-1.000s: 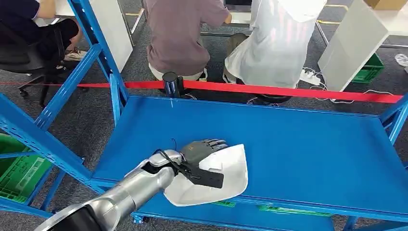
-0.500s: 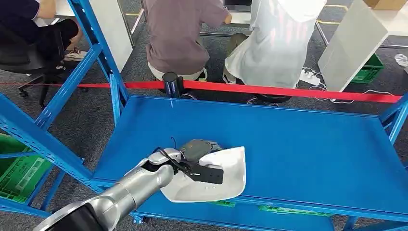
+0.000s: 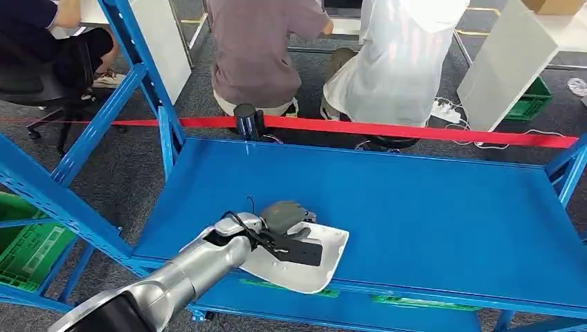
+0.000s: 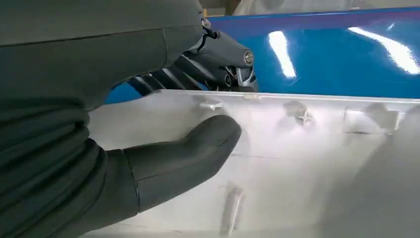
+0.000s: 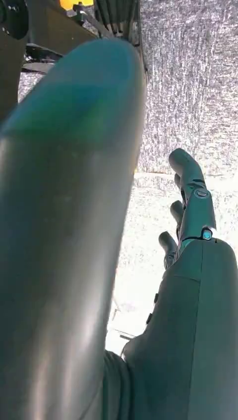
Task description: Take the parts from the cabinet and place them on the table.
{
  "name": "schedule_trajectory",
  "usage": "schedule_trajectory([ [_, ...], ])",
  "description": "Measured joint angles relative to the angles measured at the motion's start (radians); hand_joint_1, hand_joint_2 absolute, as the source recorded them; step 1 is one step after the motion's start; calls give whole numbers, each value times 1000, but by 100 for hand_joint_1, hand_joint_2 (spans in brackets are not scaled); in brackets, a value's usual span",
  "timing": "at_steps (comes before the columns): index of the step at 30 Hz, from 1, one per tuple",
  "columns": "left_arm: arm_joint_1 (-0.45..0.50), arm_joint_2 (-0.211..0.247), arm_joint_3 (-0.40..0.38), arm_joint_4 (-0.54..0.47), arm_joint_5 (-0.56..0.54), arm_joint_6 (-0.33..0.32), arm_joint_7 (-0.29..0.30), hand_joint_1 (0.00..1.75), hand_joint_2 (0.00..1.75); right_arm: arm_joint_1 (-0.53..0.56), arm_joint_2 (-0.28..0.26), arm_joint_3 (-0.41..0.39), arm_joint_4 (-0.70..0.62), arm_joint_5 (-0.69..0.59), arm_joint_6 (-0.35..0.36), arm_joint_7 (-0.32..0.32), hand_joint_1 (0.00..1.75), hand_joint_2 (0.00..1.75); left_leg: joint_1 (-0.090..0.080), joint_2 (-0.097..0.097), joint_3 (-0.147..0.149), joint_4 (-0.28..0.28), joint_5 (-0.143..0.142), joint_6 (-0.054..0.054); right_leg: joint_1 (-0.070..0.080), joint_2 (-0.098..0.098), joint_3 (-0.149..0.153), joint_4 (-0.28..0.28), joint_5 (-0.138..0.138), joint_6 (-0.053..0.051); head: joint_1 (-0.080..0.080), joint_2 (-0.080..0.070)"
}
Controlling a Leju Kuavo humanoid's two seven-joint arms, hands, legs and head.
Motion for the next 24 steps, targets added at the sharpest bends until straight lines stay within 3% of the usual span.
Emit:
schedule_trajectory([
  [24, 20, 5, 0, -15, 34, 16, -58, 175, 175, 0, 0, -17, 0, 14, 0, 6, 0, 0, 0, 0, 0, 0, 0, 0, 0, 0, 0, 0, 0, 0, 0, 0],
])
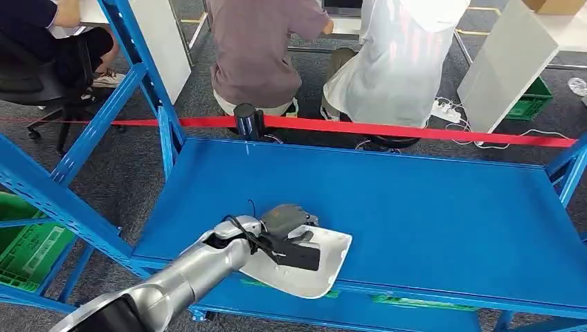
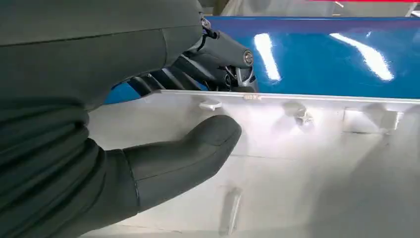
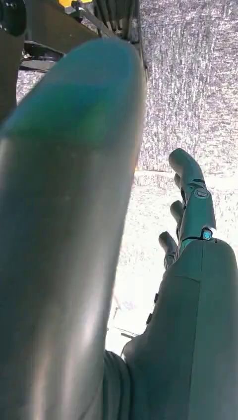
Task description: Take the parts from the cabinet and place them on the table.
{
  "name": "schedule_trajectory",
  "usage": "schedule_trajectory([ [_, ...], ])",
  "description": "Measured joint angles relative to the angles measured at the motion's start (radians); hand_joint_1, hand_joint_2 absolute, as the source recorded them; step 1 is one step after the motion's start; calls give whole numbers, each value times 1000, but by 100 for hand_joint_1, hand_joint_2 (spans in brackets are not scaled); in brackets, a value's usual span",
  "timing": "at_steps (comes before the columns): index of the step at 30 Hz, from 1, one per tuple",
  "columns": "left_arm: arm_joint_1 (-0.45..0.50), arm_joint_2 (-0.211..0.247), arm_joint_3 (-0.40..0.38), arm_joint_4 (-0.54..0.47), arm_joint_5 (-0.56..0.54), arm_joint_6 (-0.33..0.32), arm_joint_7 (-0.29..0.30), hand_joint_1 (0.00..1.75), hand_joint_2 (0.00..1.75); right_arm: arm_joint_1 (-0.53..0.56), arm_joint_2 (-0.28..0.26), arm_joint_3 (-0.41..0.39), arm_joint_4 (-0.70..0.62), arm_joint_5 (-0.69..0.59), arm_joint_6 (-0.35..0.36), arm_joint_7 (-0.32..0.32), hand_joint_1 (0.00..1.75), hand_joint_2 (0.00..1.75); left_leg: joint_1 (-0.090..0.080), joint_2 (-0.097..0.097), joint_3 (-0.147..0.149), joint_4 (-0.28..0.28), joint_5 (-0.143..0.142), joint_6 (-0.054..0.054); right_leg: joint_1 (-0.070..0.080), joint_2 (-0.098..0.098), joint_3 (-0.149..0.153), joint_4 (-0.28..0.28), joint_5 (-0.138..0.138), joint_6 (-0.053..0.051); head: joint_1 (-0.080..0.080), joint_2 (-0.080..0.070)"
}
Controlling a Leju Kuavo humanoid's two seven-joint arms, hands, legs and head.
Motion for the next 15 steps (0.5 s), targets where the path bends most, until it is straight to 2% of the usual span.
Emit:
schedule_trajectory([
  [4, 5, 0, 0, -15, 17, 26, -19, 175, 175, 0, 0, -4, 0, 2, 0, 2, 0, 0, 0, 0, 0, 0, 0, 0, 0, 0, 0, 0, 0, 0, 0, 0],
  [7, 10, 0, 3, -45, 34, 81, -46, 175, 175, 0, 0, -8, 0, 2, 0, 3, 0, 0, 0, 0, 0, 0, 0, 0, 0, 0, 0, 0, 0, 0, 0, 0],
  [9, 21, 4, 17, -99, 58, 127, -69, 175, 175, 0, 1, -12, 0, 2, 0, 3, 0, 0, 0, 0, 0, 0, 0, 0, 0, 0, 0, 0, 0, 0, 0, 0],
  [15, 31, 21, 39, -241, 71, 132, -47, 175, 175, 1, 1, -24, 0, 2, 0, 3, 0, 0, 0, 0, 0, 0, 0, 0, 0, 0, 0, 0, 0, 0, 0, 0],
])
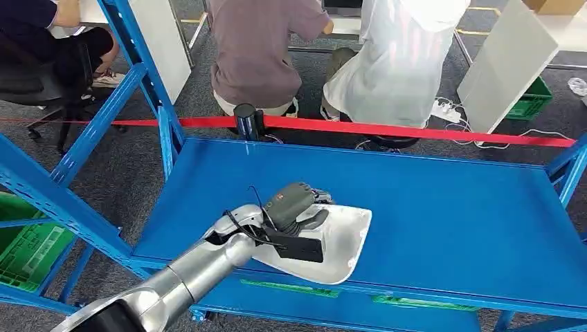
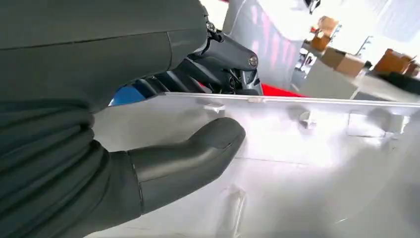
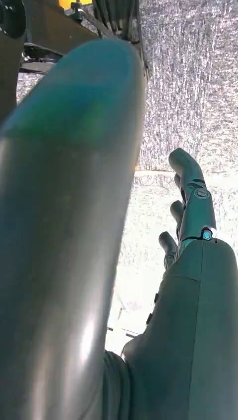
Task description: Take the parts from the cabinet and place them on the table.
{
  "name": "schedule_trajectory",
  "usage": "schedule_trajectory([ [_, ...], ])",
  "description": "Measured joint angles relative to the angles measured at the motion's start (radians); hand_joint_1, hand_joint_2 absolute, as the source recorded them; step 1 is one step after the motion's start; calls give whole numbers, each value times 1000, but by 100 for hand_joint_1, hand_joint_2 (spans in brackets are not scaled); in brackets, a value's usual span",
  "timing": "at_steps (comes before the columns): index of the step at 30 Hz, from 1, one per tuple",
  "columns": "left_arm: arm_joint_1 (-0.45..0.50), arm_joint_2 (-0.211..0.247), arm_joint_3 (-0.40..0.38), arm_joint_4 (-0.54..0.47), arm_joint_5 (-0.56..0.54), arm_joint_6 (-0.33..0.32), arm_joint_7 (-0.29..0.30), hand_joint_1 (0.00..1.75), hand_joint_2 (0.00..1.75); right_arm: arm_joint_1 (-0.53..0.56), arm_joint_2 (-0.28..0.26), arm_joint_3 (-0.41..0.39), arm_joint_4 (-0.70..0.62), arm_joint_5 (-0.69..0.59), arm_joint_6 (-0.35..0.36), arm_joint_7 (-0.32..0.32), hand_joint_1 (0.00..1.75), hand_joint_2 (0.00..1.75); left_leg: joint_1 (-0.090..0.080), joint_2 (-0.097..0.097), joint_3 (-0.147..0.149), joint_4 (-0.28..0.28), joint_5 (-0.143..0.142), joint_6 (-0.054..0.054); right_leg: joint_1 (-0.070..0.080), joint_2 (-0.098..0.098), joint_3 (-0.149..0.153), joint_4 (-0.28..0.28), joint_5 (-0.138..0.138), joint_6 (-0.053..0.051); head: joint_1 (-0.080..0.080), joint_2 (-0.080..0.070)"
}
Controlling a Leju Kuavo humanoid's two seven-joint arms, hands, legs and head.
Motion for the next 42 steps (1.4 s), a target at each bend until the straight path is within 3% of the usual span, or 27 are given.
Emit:
schedule_trajectory([
  [5, 19, 16, 16, -102, 12, 45, -21, 175, 175, 1, 0, -3, 0, 0, -2, -3, 0, 0, 0, 0, 0, 0, 0, 0, 0, 0, 0, 0, 0, 0, 0, 0],
  [18, 109, 116, 166, -669, 28, 105, -6, 175, 175, 0, 8, -28, 0, 2, -8, -11, 0, 0, -2, 0, 0, 1, -2, 2, -2, 0, 0, -1, -1, 2, 0, 0],
  [23, 149, 145, 180, -745, 22, 116, -31, 175, 175, 0, 16, -32, 0, 1, -11, -11, 0, 0, -6, 0, -1, 5, -7, 9, -6, 0, 2, -1, -3, 9, 0, 0],
  [27, 156, 156, 183, -768, 22, 117, -32, 175, 175, 0, 18, -32, 0, 3, -12, -11, 0, 0, -11, 0, 0, 10, -4, 20, -11, 0, 6, -3, 2, 22, 0, 0],
  [28, 156, 156, 183, -774, 22, 117, -32, 175, 175, -1, 18, -32, 0, 3, -12, -11, 0, 0, -5, 2, 2, 0, 2, 27, -10, 1, 6, 0, -2, 26, 0, 0],
  [29, 156, 156, 183, -779, 22, 117, -32, 175, 175, 0, 18, -32, 0, 3, -12, -11, 0, 0, -2, 4, 3, -5, 6, 33, -10, 0, 0, 19, -26, 25, 0, 0],
  [30, 156, 156, 183, -782, 22, 117, -32, 175, 175, 0, 18, -32, 0, 3, -12, -10, 0, 0, -2, 5, 1, -5, 8, 36, -10, 0, -20, 71, -68, 24, 1, 0],
  [32, 160, 158, 183, -782, 23, 117, -31, 175, 175, -1, 18, -32, 0, 3, -13, -10, 0, 0, -5, 8, -7, -3, 11, 40, -7, 0, -89, 238, -158, 25, 2, 0],
  [33, 162, 158, 183, -782, 23, 117, -29, 175, 175, 0, 18, -32, 0, 3, -14, -10, 0, 0, -7, 9, -12, 0, 12, 41, -6, 0, -115, 302, -181, 24, 2, 0],
  [34, 162, 159, 183, -782, 23, 117, -25, 175, 175, 0, 18, -32, 0, 4, -14, -10, 0, 0, -7, 9, -18, 4, 14, 40, -4, 0, -121, 324, -179, 22, 2, 0],
  [35, 162, 159, 183, -782, 23, 117, -21, 175, 175, 1, 18, -32, 0, 4, -14, -10, 0, 0, -8, 9, -24, 8, 16, 39, -2, 0, -100, 294, -154, 17, 2, 0],
  [36, 162, 159, 183, -782, 24, 117, -19, 175, 175, 0, 18, -32, 0, 5, -14, -10, 0, 0, -8, 8, -31, 12, 19, 36, 1, 0, -55, 220, -117, 11, 2, 0],
  [37, 162, 159, 183, -784, 24, 117, -18, 175, 175, -2, 18, -32, 0, 5, -13, -11, 0, 0, -8, 8, -37, 17, 21, 33, 4, 0, 3, 122, -82, 4, 2, 0],
  [38, 161, 159, 183, -785, 24, 117, -18, 175, 175, -4, 18, -32, 0, 5, -13, -11, 0, 0, -8, 7, -41, 23, 25, 30, 7, 0, 59, 34, -70, -5, 2, 0],
  [39, 162, 159, 183, -788, 24, 117, -16, 175, 175, -7, 17, -32, 0, 5, -13, -11, 0, 0, -10, 6, -44, 23, 29, 23, 13, 1, 61, 34, -71, -8, 0, 0],
  [40, 161, 160, 183, -788, 24, 117, -15, 175, 175, -6, 18, -33, 0, 3, -13, -11, 0, 0, -9, 7, -42, 24, 32, 18, 18, 2, 50, 36, -52, -11, 2, 0],
  [42, 161, 161, 184, -789, 25, 117, -14, 175, 175, -8, 18, -34, 0, 2, -13, -11, 0, 0, -8, 7, -45, 18, 46, 4, 19, 2, 45, 27, -54, -23, 2, 0],
])
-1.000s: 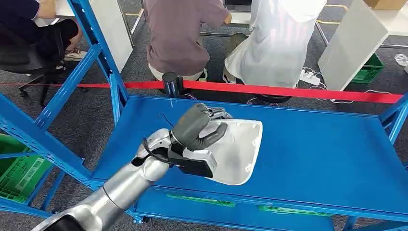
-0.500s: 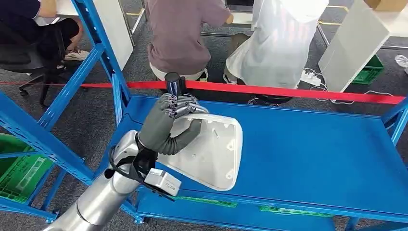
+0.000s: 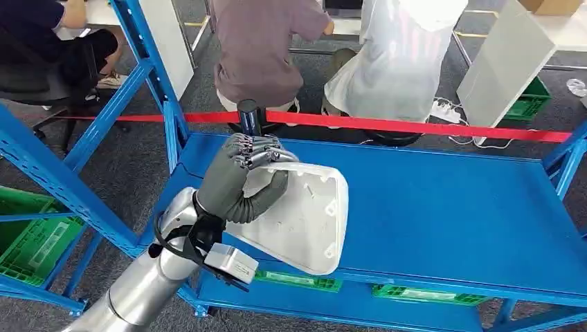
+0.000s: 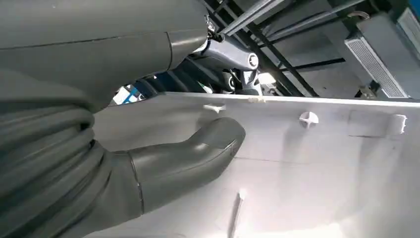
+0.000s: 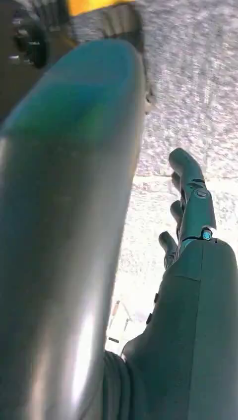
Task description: Take the parts from the cabinet and place them on the table.
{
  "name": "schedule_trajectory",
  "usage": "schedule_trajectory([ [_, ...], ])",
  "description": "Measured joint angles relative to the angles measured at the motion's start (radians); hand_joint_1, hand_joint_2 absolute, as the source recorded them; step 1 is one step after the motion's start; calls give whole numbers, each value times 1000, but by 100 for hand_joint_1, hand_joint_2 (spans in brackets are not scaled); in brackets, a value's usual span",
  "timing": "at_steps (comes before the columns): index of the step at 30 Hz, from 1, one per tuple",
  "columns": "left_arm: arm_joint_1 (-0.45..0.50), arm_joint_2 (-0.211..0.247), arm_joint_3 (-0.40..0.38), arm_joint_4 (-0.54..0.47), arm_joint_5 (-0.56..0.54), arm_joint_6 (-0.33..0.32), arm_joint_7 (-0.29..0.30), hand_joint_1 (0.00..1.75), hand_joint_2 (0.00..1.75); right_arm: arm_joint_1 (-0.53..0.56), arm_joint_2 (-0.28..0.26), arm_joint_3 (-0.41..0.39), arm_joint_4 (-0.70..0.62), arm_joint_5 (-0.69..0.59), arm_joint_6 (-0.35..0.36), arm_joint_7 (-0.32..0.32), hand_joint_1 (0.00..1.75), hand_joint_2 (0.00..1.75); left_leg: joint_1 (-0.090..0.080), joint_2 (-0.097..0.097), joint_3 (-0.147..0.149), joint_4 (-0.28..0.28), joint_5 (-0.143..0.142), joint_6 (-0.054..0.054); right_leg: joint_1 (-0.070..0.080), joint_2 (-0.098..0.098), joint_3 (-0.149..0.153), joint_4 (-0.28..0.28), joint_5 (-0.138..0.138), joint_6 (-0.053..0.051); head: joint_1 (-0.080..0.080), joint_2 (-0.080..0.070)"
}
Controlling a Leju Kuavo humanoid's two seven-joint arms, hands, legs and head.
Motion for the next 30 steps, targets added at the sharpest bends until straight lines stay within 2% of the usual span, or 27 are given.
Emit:
schedule_trajectory([
  [1, 0, 2, 1, 0, 1, 0, 0, 175, 175, 2, 1, 0, 0, -2, -1, 0, 0, 0, -5, -1, -3, -3, 8, -8, -9, 0, -6, -8, 13, -9, 0, 0],
  [2, 0, 4, 2, 0, 2, 1, 0, 175, 175, 1, 6, -1, 0, -2, 0, 0, 0, 0, 0, -3, -12, 10, -11, -14, -13, -8, -13, -10, 24, -14, 4, 0],
  [3, -1, 5, 2, 0, 3, 2, 0, 175, 175, 1, 6, -2, 0, -3, -1, 0, 0, 0, 1, -1, -27, 44, -64, -22, -15, -7, -25, -10, 33, -22, -1, 0],
  [5, 0, 10, 3, 0, 4, 2, 0, 175, 175, 2, 6, -6, 0, -4, -1, 0, 0, 0, 14, 0, -73, 194, -182, -39, -17, -9, -50, -10, 53, -22, -3, 0],
  [6, 1, 11, 3, 1, 4, 2, 0, 175, 175, 3, 6, -8, 0, -4, -1, 0, 0, 0, 18, 1, -87, 260, -213, -45, -17, -10, -63, -9, 61, -21, -4, 0],
  [7, 2, 12, 3, 2, 4, 2, 0, 175, 175, 3, 6, -10, 0, -5, -1, 0, 0, 0, 23, 1, -86, 300, -216, -49, -18, -11, -76, -8, 71, -19, -4, 0],
  [8, 3, 14, 3, 3, 4, 2, 0, 175, 175, 4, 6, -12, 0, -5, -1, 0, 0, 0, 26, 1, -66, 295, -199, -52, -19, -12, -88, -7, 79, -16, -3, 0],
  [9, 3, 14, 3, 3, 4, 2, 0, 175, 175, 4, 6, -13, 0, -5, -1, 0, 0, 0, 29, 2, -25, 251, -168, -55, -21, -13, -98, -5, 86, -13, -4, 0],
  [10, 3, 14, 3, 2, 4, 3, 0, 175, 175, 3, 6, -14, 0, -6, -1, 0, 0, 0, 31, 2, 37, 171, -136, -57, -24, -13, -108, -2, 93, -8, -4, 0],
  [11, 3, 15, 3, 2, 4, 3, 0, 175, 175, 3, 6, -15, 0, -7, -1, 0, 0, 0, 33, 2, 104, 78, -121, -58, -26, -13, -113, 1, 98, -2, -4, 0],
  [12, 2, 15, 3, 1, 4, 3, 0, 175, 175, 3, 6, -16, 0, -7, -1, 0, 0, 0, 32, 1, 159, -10, -157, -57, -25, -13, -120, 4, 104, 6, -5, 0],
  [13, 4, 15, 3, 0, 5, 4, 0, 175, 175, 3, 6, -16, 0, -8, -1, 0, 0, 0, 23, -5, 164, -8, -146, -41, -26, -12, -120, 1, 113, 14, -3, 0],
  [15, 4, 17, 3, -1, 5, 9, 2, 175, 175, 3, 6, -18, 0, -10, 0, 0, 0, 0, 22, -6, 149, -11, -145, -27, -26, -11, -118, -1, 123, 27, -6, 0],
  [16, 4, 17, 3, -2, 4, 10, 3, 175, 175, 3, 6, -18, 0, -10, 0, 0, 0, 0, 20, -5, 144, -13, -139, -16, -28, -11, -119, -6, 131, 37, -6, 0],
  [17, 4, 17, 3, -4, 5, 11, 5, 175, 175, 5, 6, -19, 0, -9, 0, 1, 0, 0, 26, 0, 138, -19, -125, -2, -32, -9, -125, 3, 121, 42, -6, 0],
  [18, 4, 17, 3, -6, 4, 11, 5, 175, 175, 4, 6, -19, 0, -8, 0, 1, 0, 0, 25, 2, 130, -19, -116, 6, -30, -8, -139, 29, 76, 43, -5, 0],
  [19, 4, 17, 3, -7, 4, 12, 5, 175, 175, 5, 8, -19, 0, -6, 2, 3, 0, 0, 25, 2, 120, -19, -106, 12, -30, -8, -159, 88, 11, 43, -2, 0],
  [20, 6, 18, 3, -7, 4, 12, 4, 175, 175, 5, 8, -19, 0, -6, 2, 2, 0, 0, 23, 2, 107, -18, -96, 14, -28, -8, -181, 161, -43, 44, 0, 0],
  [21, 8, 19, 3, -6, 5, 12, 3, 175, 175, 4, 9, -20, 0, -7, 1, 1, 0, 0, 20, 2, 93, -17, -85, 16, -26, -7, -201, 239, -82, 45, 1, 0],
  [22, 12, 20, 3, -6, 7, 12, 2, 175, 175, 5, 9, -21, 0, -8, 0, 0, 0, 0, 17, 3, 78, -14, -75, 17, -25, -6, -210, 295, -90, 44, 1, 0],
  [23, 15, 22, 3, -6, 8, 11, 1, 175, 175, 5, 9, -23, 0, -11, 0, 0, 0, 0, 15, 3, 63, -10, -67, 16, -23, -6, -199, 306, -71, 41, 2, 0],
  [24, 16, 24, 3, -6, 8, 11, 0, 175, 175, 5, 9, -24, 0, -12, -1, 0, 0, 0, 13, 3, 50, -6, -60, 16, -20, -6, -169, 278, -38, 36, 1, 0],
  [25, 16, 24, 3, -6, 9, 11, 0, 175, 175, 5, 9, -24, 0, -13, -1, 0, 0, 0, 12, 3, 36, -1, -54, 14, -17, -6, -118, 211, -2, 29, 2, 0],
  [26, 16, 25, 3, -6, 9, 11, 0, 175, 175, 5, 9, -24, 0, -13, -1, 0, 0, 0, 11, 2, 26, 4, -47, 12, -13, -5, -52, 120, 17, 19, 1, 0],
  [27, 17, 25, 3, -7, 10, 11, 0, 175, 175, 2, 9, -24, 0, -14, -1, 0, 0, 0, 11, 3, 20, 10, -42, 9, -8, -5, 5, 31, -15, 8, 1, 0],
  [28, 17, 26, 3, -9, 10, 11, 0, 175, 175, 2, 9, -24, 0, -14, -1, 0, 0, 0, 7, 3, 15, 13, -37, 3, -2, -5, 26, -6, -23, 6, -1, 0],
  [30, 17, 26, 3, -10, 11, 11, -4, 175, 175, 3, 10, -24, 0, -14, -1, 0, 0, 0, 11, 4, 16, 8, -22, -9, 2, -3, 16, -3, -12, -1, 2, 0],
])
